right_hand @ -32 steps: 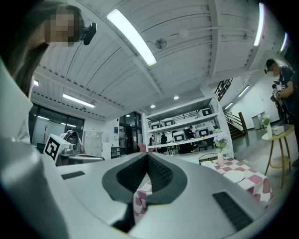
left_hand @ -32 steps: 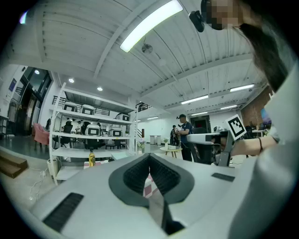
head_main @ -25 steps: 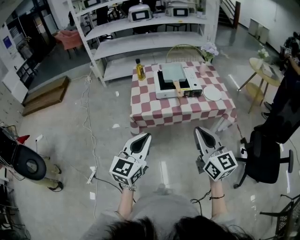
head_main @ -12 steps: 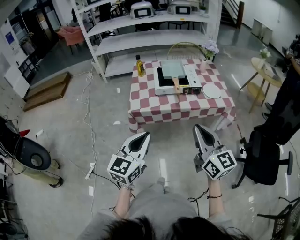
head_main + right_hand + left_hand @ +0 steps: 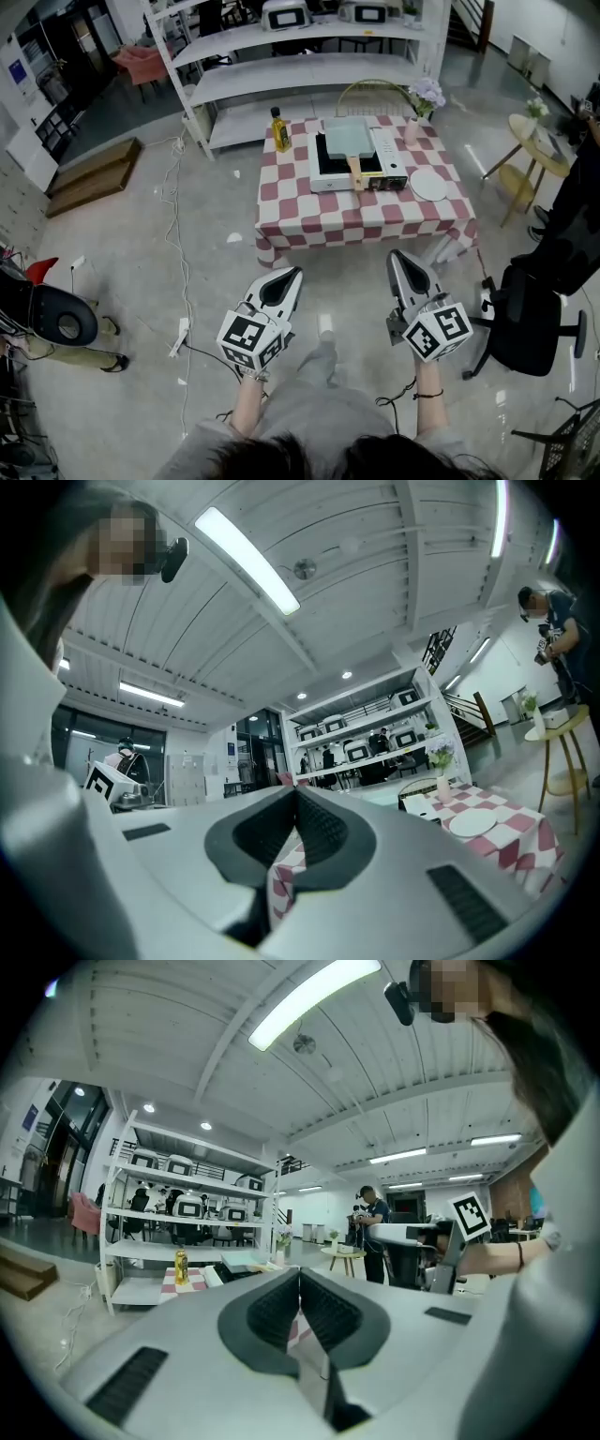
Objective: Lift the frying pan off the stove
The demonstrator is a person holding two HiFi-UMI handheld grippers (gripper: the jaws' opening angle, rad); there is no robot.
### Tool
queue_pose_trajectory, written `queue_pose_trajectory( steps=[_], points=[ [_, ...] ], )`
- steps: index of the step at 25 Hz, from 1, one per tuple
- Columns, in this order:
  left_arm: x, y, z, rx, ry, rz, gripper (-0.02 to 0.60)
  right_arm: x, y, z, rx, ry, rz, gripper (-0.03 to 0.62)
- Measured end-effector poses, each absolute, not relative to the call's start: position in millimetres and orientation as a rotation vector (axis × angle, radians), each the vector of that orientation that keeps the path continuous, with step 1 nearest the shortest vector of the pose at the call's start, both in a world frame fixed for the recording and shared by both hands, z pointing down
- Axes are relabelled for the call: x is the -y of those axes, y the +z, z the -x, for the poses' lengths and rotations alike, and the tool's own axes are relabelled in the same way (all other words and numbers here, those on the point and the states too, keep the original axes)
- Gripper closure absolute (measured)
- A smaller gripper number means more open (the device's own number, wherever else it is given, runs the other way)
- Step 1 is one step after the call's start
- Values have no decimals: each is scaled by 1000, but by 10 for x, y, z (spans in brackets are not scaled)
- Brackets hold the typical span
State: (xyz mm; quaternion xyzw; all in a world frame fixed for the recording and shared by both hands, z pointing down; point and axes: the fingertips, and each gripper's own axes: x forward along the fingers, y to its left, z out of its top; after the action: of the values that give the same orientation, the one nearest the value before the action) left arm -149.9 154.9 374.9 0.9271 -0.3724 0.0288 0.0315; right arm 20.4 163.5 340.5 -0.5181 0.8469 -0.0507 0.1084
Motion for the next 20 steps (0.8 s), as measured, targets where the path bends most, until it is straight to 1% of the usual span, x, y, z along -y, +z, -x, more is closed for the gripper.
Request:
queue_pose_trajectory(
  steps=[15, 20],
  points=[
    [-397, 3801, 1208, 1033, 33, -2881, 555, -565, 3506, -262, -2493, -179, 1528, 572],
    [-94, 3893, 1161, 1008, 84, -2848, 555, -250, 3526, -270, -2500, -188, 1525, 572]
  ],
)
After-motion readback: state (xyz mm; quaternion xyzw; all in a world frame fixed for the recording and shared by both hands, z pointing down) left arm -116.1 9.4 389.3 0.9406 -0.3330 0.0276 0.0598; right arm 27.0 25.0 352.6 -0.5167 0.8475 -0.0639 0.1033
